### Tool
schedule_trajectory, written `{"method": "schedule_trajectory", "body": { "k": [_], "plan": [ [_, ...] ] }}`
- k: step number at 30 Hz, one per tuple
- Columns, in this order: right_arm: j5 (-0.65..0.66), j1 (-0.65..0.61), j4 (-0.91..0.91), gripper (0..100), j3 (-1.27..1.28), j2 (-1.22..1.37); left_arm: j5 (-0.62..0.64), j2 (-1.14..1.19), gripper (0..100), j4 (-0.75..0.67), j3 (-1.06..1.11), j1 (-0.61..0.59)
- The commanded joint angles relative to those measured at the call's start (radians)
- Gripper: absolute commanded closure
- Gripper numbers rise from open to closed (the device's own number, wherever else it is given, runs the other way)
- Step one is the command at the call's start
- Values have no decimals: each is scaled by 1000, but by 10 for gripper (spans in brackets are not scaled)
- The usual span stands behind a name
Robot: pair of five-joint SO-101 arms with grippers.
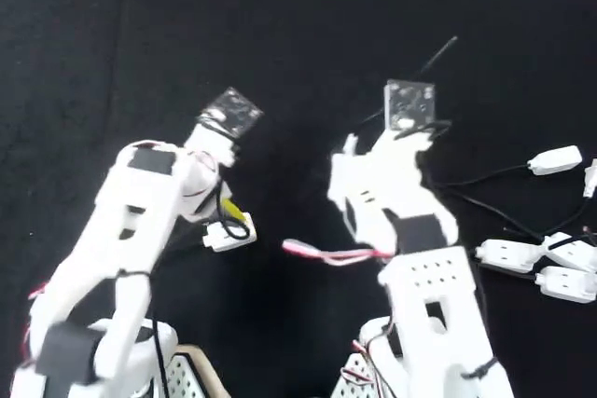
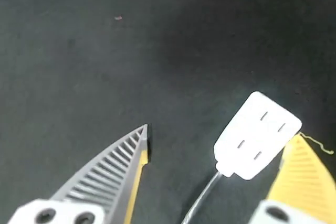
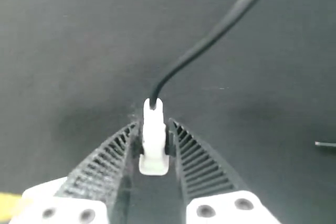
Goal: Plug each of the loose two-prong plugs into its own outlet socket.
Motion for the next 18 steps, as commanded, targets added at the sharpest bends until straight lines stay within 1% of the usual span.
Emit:
{"method": "schedule_trajectory", "body": {
  "k": [1, 7, 9, 12, 14, 18],
  "plan": [
    [9, -118, -3, 987, 73, -160, 55, -247, 615, 25, 93, -82],
    [14, -356, -3, 986, 277, -481, 87, -626, 615, 20, 348, -298],
    [11, -414, -40, 986, 361, -593, 89, -733, 615, 20, 430, -360],
    [11, -471, -130, 986, 504, -725, 91, -879, 615, 20, 552, -440],
    [-9, -505, -166, 986, 565, -788, 89, -974, 615, 20, 633, -513],
    [-89, -523, -175, 986, 578, -788, 86, -1166, 615, 28, 776, -642]
  ]
}}
